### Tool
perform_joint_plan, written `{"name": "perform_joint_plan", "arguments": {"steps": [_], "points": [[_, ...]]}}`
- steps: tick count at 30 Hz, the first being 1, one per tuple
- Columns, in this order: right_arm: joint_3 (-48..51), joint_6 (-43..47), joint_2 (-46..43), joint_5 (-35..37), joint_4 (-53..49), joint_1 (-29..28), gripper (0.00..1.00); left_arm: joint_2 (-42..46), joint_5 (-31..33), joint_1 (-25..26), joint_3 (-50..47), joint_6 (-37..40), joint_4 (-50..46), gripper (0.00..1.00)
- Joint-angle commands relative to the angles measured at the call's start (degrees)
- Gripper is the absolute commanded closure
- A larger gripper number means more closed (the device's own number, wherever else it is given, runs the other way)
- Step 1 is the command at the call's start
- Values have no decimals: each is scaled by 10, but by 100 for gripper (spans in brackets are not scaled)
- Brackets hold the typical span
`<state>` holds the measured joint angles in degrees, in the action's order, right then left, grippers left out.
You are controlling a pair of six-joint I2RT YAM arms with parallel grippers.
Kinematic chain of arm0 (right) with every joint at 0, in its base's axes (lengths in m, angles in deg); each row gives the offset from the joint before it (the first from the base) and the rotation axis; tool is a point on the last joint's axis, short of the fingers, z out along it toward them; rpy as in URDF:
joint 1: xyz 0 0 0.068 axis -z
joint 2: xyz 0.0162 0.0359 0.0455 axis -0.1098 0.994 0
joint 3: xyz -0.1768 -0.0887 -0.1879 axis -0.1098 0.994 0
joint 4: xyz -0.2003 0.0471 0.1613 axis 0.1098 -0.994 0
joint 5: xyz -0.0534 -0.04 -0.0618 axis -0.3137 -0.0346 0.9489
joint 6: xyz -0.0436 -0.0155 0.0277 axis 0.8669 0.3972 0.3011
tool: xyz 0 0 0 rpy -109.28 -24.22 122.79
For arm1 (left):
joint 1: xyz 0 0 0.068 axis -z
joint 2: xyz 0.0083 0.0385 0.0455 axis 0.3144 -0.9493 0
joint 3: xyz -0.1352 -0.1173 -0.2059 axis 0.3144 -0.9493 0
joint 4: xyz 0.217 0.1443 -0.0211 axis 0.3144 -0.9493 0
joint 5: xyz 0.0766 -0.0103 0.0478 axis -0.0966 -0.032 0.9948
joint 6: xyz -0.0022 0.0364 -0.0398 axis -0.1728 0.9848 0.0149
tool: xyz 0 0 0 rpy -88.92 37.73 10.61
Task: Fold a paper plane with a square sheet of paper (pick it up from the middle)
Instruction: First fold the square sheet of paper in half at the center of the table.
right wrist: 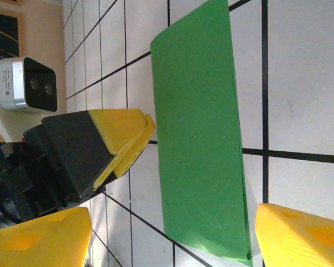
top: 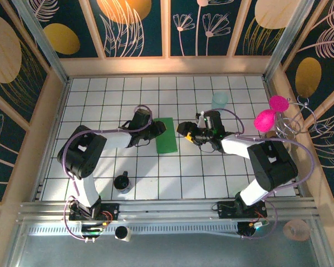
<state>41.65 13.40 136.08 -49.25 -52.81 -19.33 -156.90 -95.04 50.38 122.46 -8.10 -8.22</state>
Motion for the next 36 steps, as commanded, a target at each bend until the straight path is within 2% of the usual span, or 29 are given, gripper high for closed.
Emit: {"name": "perform_joint_plan", "arguments": {"steps": [1, 11, 23, 28, 36], "points": [[0, 0, 8, -14, -1, -9, 25, -12, -12, -2, 11, 17, -15, 60], [-16, -6, 23, -22, -52, -29, 44, -24, -1, -3, 3, 25, -39, 61], [-45, -13, 56, -18, -137, -48, 52, -45, 2, -3, -13, -11, -29, 59], [-53, -12, 72, -33, -140, -50, 53, -44, 3, -4, -14, -10, -34, 59], [-56, -20, 85, -64, -102, -51, 61, -41, 6, -5, -13, -4, -46, 60]]}}
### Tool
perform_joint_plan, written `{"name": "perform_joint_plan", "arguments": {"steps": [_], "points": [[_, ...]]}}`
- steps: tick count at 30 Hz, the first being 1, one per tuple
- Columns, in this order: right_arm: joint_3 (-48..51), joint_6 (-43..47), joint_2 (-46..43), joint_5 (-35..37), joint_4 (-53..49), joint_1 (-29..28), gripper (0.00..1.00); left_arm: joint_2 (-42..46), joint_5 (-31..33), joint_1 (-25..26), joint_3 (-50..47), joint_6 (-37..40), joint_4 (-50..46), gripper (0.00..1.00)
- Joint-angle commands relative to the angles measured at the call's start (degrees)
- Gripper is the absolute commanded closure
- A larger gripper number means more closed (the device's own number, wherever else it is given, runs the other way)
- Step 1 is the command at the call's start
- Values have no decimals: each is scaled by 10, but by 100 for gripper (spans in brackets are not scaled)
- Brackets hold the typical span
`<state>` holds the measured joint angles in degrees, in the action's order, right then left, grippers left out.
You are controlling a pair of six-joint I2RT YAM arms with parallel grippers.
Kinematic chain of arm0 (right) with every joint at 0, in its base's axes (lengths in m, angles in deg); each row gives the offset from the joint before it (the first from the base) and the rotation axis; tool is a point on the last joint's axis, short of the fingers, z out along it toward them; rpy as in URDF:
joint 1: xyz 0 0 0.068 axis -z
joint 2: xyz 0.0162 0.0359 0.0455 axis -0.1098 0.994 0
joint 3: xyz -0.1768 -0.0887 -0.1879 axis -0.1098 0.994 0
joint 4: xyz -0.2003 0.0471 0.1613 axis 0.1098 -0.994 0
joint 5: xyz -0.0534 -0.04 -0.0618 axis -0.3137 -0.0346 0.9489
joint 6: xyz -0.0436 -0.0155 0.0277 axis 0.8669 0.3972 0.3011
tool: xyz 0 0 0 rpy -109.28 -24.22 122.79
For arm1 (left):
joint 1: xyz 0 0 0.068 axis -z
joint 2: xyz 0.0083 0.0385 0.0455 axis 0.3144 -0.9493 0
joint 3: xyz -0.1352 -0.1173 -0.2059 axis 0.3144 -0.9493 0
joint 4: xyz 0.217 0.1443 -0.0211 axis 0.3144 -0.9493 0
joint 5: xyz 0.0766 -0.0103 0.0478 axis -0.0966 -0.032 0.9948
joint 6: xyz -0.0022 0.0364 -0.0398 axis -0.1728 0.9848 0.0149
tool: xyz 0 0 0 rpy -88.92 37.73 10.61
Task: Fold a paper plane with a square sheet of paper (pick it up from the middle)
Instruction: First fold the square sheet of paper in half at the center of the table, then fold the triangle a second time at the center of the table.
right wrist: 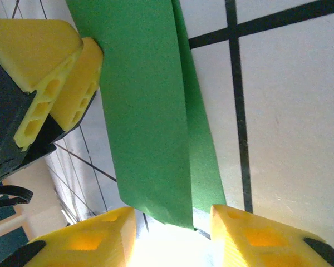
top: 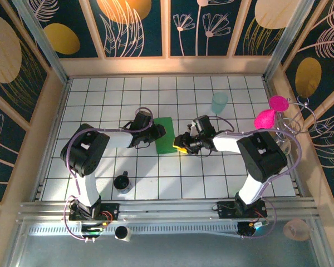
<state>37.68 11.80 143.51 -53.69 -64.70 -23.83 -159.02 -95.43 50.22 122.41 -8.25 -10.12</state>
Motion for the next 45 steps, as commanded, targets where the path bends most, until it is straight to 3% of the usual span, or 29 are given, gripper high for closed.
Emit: {"name": "perform_joint_plan", "arguments": {"steps": [1, 17, 34, 45], "points": [[-14, -7, 12, -22, 24, -6, 62, -19, 10, -3, -13, -2, -27, 59], [-16, -5, 51, -55, 90, -6, 64, -20, 11, -3, -10, 0, -29, 60], [4, -3, 27, -36, 50, 5, 83, -24, 15, -3, -8, 3, -34, 60], [7, 5, 14, -32, 31, 7, 88, -23, 16, -4, -5, 5, -36, 61]]}}
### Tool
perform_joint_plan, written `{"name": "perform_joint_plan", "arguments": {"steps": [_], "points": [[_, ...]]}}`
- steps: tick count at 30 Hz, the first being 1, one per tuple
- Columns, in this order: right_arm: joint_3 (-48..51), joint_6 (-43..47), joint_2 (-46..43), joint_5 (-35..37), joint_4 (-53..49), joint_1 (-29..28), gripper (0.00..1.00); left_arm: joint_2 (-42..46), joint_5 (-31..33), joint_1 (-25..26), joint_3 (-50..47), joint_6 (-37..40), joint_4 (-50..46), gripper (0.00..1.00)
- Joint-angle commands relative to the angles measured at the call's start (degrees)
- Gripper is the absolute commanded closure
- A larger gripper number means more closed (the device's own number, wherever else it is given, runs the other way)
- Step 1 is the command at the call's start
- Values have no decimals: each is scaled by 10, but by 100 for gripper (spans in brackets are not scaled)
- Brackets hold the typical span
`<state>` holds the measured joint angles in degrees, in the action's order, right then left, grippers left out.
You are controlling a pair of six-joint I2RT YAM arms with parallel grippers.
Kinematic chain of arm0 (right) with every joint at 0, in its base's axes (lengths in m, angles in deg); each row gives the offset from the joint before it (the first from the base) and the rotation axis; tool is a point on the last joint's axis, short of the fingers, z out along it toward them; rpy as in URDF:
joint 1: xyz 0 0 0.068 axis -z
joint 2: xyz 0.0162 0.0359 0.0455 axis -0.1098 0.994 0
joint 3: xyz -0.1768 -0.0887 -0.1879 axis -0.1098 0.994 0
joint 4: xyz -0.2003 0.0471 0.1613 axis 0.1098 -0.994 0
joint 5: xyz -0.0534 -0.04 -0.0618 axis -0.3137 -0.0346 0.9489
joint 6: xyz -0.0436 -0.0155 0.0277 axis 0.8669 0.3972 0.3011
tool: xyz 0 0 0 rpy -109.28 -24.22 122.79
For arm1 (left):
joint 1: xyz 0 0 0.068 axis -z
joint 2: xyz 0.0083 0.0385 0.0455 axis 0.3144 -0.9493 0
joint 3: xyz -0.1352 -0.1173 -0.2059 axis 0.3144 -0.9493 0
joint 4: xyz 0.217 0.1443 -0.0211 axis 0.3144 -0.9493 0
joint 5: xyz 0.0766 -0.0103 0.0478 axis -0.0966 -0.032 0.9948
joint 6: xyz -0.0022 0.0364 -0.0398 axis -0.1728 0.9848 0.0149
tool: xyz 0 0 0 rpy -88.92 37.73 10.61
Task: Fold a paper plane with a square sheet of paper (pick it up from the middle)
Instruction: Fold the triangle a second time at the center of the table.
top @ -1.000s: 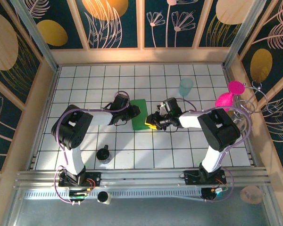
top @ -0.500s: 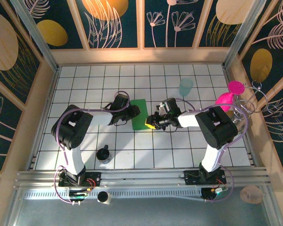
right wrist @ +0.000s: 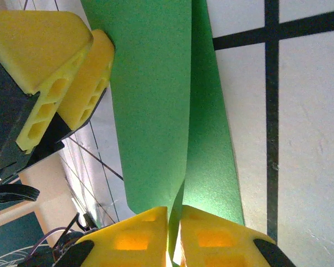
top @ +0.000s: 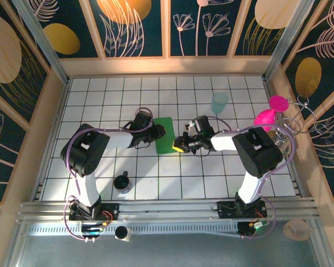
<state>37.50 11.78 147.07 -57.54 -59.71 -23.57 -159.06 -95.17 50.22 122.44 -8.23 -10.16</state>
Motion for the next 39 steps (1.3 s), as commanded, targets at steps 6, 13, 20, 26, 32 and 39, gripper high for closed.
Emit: {"name": "perform_joint_plan", "arguments": {"steps": [6, 13, 20, 26, 32, 39], "points": [[7, 10, -25, 14, -34, 7, 94, 11, 1, -4, 21, 26, -23, 60], [24, 24, -55, 23, -71, 15, 95, 43, 0, -6, 28, 41, -9, 59], [39, 31, -79, 27, -100, 17, 95, 9, -28, -9, 28, 32, 14, 61], [36, 30, -82, 27, -99, 18, 95, -22, -30, -9, 44, 30, 1, 64], [16, 40, -71, 22, -97, 18, 95, -23, -10, -9, 47, 31, -10, 65], [2, 42, -54, 20, -97, 18, 95, -24, -6, -9, 49, 37, -17, 65]]}}
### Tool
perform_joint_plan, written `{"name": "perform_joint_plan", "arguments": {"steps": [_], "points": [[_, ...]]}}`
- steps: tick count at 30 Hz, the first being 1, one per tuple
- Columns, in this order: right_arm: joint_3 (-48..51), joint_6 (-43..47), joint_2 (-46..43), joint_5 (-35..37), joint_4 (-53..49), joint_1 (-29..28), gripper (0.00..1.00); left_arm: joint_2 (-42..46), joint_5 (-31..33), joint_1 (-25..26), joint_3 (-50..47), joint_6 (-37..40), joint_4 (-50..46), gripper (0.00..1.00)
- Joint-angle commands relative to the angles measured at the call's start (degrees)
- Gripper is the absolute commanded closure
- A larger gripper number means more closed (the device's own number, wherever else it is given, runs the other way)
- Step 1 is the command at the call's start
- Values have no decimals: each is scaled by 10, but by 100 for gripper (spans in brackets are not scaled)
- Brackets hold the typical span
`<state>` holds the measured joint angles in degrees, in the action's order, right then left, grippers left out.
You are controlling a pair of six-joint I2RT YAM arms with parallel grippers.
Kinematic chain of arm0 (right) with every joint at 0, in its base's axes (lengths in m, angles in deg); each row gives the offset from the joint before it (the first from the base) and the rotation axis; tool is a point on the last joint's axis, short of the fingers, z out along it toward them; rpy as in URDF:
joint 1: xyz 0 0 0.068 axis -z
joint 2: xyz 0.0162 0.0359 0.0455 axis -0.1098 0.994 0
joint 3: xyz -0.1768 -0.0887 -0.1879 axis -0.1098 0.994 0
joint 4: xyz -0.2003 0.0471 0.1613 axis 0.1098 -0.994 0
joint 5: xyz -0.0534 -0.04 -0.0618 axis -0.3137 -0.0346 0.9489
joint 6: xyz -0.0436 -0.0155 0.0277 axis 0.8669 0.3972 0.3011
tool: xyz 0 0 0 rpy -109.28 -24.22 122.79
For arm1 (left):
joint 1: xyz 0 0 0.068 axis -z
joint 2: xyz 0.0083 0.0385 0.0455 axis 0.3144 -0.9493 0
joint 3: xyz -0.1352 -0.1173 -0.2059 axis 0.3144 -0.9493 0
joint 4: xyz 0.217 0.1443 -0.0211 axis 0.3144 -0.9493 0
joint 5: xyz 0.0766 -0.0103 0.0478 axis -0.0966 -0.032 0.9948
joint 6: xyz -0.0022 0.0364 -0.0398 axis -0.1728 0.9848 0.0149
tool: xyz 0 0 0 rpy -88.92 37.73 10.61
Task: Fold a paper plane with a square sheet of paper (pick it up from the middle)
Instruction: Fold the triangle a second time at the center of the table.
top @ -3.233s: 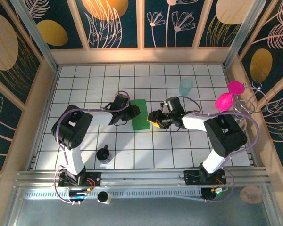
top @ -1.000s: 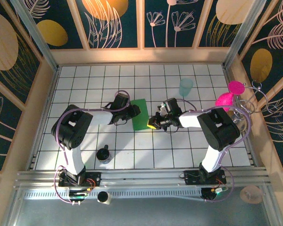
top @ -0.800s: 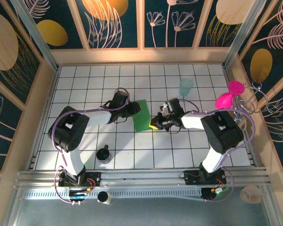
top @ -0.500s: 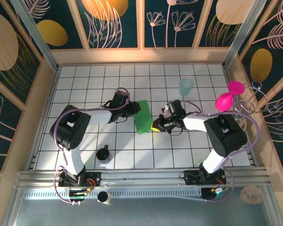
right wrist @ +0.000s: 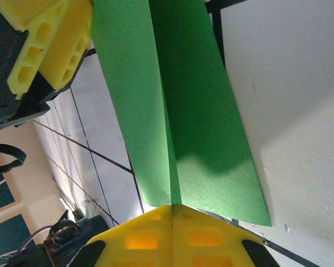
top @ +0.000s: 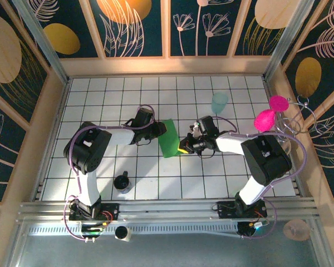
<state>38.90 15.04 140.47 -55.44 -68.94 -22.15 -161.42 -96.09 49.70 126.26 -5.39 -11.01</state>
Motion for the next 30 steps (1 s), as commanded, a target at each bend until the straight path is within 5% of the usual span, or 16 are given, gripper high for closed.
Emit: {"name": "perform_joint_plan", "arguments": {"steps": [1, 30], "points": [[-12, 9, 12, -1, -5, 4, 95, -3, 4, -4, 10, 7, -8, 65], [-90, -32, 118, -21, 126, -40, 95, 18, 3, -4, 9, 20, -15, 72]]}}
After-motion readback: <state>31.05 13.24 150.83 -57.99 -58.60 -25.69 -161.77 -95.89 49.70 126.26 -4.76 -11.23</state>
